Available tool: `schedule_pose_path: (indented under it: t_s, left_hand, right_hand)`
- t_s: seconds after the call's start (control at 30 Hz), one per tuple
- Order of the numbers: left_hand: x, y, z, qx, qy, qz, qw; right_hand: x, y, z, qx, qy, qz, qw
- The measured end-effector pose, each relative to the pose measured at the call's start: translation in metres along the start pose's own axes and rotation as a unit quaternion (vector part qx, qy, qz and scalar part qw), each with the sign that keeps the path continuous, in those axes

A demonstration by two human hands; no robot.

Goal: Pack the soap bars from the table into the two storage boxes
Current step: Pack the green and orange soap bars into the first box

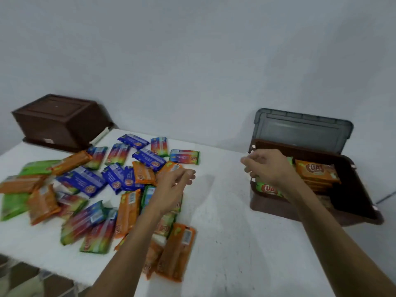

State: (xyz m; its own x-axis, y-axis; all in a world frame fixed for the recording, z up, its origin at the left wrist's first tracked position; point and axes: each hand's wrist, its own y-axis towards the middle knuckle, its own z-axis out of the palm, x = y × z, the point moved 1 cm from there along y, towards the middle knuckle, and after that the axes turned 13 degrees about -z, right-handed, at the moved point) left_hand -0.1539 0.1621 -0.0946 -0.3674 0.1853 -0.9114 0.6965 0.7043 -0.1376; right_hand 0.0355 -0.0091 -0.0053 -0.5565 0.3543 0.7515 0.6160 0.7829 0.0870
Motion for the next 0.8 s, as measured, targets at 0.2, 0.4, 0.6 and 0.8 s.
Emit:
schedule_pose_path:
  t_s: [0.2, 0.4, 0.6, 0.8]
  left_hand:
    - [0.059, -0.026, -0.102, -0.063, 0.037, -0.003, 0.997]
    - [0.101, -0.038, -0.173, -0.131, 0.096, -0.034, 0.986]
    - [0.156, -0.04, -0.201, -0.085, 0.226, -0.066, 0.968]
    - [0.168, -0.05, -0.199, -0.073, 0.144, -0.059, 0.985]
  right_hand:
    - [0.074, -0.001, 0.102, 0.058, 0.028, -0.039, 0.997]
    - [0.108, -0.004, 0.2, 0.114, 0.008, -0.027, 0.993]
    - [0.117, -0.015, 0.273, 0.113, -0.093, 0.02, 0.989]
    - [0.115, -0.024, 0.311, 0.104, -0.182, 0.05, 0.977]
